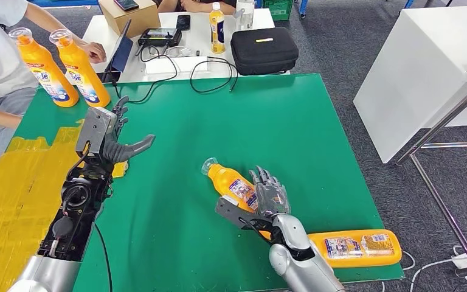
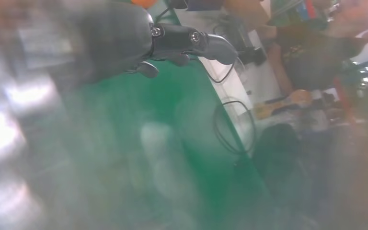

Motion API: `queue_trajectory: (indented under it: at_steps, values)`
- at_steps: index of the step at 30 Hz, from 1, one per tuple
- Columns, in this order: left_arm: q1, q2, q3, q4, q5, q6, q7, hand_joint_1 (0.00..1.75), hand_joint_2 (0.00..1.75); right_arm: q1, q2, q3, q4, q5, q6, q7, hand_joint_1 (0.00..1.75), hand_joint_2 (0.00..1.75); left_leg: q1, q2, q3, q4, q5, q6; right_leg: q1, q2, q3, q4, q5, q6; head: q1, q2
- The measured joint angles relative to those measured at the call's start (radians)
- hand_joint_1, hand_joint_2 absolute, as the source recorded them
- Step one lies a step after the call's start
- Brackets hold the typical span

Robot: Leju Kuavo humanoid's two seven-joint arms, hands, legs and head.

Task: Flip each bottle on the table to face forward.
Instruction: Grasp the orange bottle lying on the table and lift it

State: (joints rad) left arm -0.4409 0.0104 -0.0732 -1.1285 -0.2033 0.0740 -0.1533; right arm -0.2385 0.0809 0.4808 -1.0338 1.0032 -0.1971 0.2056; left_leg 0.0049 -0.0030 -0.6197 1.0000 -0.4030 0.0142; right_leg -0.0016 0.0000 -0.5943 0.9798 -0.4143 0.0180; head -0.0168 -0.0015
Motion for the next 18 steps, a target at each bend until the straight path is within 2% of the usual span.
queue_trajectory:
  at_steps: [15,18]
  values:
    - [0.0,-0.009,0.0,0.005,0.004,-0.011,-0.001,0.0,1.75,-0.031,0.002,0.037,0.042,0.085,0.007,0.039,0.01,1.75,0.0,0.0,0.0,0.0,0.0,0.0,0.0,0.0,0.001,0.0,0.0,0.0,0.0,0.0]
    - [0.0,-0.01,0.0,0.007,0.004,-0.011,-0.001,0.0,1.75,-0.038,0.002,0.037,0.048,0.083,0.013,0.039,0.21,1.75,0.0,0.0,0.0,0.0,0.0,0.0,0.0,0.0,0.001,0.0,0.0,0.0,0.0,0.0]
